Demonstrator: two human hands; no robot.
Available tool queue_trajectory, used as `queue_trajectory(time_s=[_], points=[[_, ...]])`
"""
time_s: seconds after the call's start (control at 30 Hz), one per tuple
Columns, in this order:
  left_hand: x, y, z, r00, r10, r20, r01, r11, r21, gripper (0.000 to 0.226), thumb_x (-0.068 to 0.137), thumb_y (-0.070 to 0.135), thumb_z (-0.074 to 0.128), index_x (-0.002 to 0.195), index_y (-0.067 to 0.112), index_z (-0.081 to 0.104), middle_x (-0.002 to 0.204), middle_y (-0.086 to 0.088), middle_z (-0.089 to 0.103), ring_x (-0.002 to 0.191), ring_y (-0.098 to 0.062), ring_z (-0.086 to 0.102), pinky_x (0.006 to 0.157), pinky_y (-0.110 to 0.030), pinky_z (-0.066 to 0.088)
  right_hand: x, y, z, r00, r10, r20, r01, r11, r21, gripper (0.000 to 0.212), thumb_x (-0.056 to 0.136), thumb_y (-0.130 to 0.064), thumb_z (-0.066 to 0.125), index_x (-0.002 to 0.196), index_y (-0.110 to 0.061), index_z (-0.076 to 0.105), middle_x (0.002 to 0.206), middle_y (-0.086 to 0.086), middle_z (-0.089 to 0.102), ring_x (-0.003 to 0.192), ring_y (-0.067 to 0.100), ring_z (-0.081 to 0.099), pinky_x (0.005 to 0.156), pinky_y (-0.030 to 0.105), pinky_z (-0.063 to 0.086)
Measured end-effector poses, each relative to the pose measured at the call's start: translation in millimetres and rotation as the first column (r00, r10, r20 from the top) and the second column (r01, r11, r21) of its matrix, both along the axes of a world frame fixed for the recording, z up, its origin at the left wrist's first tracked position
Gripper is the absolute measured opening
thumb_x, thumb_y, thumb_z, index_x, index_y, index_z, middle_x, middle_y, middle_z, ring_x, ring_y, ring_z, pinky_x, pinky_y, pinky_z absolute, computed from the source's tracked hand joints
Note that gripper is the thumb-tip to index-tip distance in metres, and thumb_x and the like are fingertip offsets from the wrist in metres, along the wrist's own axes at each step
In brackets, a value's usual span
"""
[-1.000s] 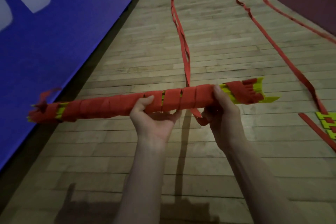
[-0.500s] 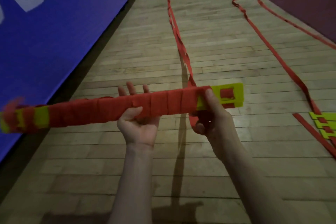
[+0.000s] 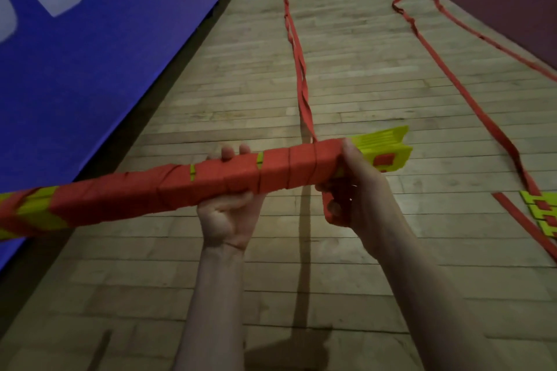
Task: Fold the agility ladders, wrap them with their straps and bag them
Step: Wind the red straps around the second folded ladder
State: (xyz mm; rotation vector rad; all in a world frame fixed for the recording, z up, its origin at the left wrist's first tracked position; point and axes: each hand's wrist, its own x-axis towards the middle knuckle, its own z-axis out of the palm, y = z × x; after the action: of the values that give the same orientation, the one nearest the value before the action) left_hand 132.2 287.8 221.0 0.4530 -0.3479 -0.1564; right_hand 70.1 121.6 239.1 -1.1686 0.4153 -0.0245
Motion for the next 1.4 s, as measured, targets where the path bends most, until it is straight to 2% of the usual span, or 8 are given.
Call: queue_trajectory(time_s=[0.23,0.37,0.63,0.73,0.87,1.03,1.23,1.4], points=[[-10,-10,3,0.937,0.021,-0.348,0.012,0.996,0.092,0.061,0.054,-0.016,0.040,0.094,0.022,0.067,0.097,0.000,0.065,0.099,-0.020,0.064,0.085,-0.057,0.052,5,0,-14,0.996,-0.082,0.025,0.080,0.994,0.072,0.042,0.077,-0.057,0.066,0.082,-0.016,0.058,0.065,0.006,0.053,0.044,0.014,0.037,0.045,0.024,0.028],[-13,-32,29,0.601,0.204,-0.773,-0.072,0.977,0.202,0.025,0.084,0.003,0.034,0.094,0.005,0.057,0.100,-0.014,0.057,0.089,-0.028,0.056,0.085,-0.053,0.049,2,7,-34,0.964,-0.187,0.188,0.164,0.978,0.132,0.031,0.078,-0.042,0.066,0.083,-0.014,0.054,0.058,-0.006,0.044,0.049,0.009,0.041,0.051,0.027,0.029],[-12,-44,43,0.581,0.232,-0.780,-0.013,0.961,0.276,0.023,0.087,0.022,0.065,0.101,0.008,0.052,0.107,-0.014,0.055,0.097,-0.036,0.053,0.096,-0.070,0.029,-4,-2,-38,0.913,-0.017,0.407,0.113,0.970,-0.214,0.043,0.065,-0.045,0.080,0.072,-0.008,0.058,0.061,0.004,0.053,0.056,0.017,0.048,0.053,0.024,0.040],[-12,-45,40,0.581,0.228,-0.781,-0.035,0.966,0.256,0.027,0.090,0.014,0.059,0.114,0.007,0.051,0.113,-0.015,0.051,0.110,-0.038,0.049,0.096,-0.066,0.030,-6,5,-24,0.933,-0.108,0.343,0.203,0.945,-0.255,0.037,0.068,-0.039,0.077,0.067,-0.004,0.062,0.058,0.021,0.054,0.043,0.010,0.040,0.047,0.019,0.036],[-15,-47,27,0.614,0.262,-0.745,-0.131,0.964,0.231,0.007,0.088,0.014,0.050,0.082,0.011,0.050,0.082,-0.010,0.059,0.080,-0.027,0.056,0.082,-0.050,0.043,-7,19,-16,0.969,-0.149,0.195,0.192,0.956,-0.221,0.041,0.070,-0.053,0.078,0.071,-0.014,0.064,0.058,0.002,0.057,0.047,0.009,0.045,0.050,0.023,0.039],[-19,-46,20,0.703,0.298,-0.646,-0.243,0.954,0.176,0.010,0.080,0.005,0.050,0.083,0.013,0.053,0.076,-0.005,0.060,0.081,-0.023,0.058,0.101,-0.050,0.041,-5,17,-12,0.987,-0.153,-0.055,0.133,0.955,-0.266,0.063,0.063,-0.080,0.061,0.077,-0.019,0.067,0.064,0.006,0.067,0.051,0.012,0.056,0.050,0.029,0.040],[-11,-30,9,0.935,0.230,-0.268,-0.194,0.969,0.156,0.040,0.052,0.007,0.059,0.090,0.017,0.058,0.083,0.002,0.059,0.076,-0.014,0.058,0.075,-0.034,0.051,-11,22,-6,0.995,-0.025,-0.096,0.049,0.965,0.256,0.054,0.076,-0.068,0.058,0.084,-0.014,0.059,0.065,0.005,0.053,0.043,0.012,0.038,0.053,0.025,0.029],[-19,-37,27,0.956,0.156,-0.249,-0.118,0.980,0.162,0.052,0.057,0.003,0.065,0.103,0.026,0.060,0.096,0.002,0.060,0.088,-0.019,0.057,0.092,-0.050,0.041,-6,17,-12,0.955,-0.273,0.113,0.252,0.953,0.170,0.039,0.079,-0.054,0.060,0.076,-0.015,0.062,0.061,0.007,0.057,0.049,0.016,0.046,0.048,0.025,0.030]])
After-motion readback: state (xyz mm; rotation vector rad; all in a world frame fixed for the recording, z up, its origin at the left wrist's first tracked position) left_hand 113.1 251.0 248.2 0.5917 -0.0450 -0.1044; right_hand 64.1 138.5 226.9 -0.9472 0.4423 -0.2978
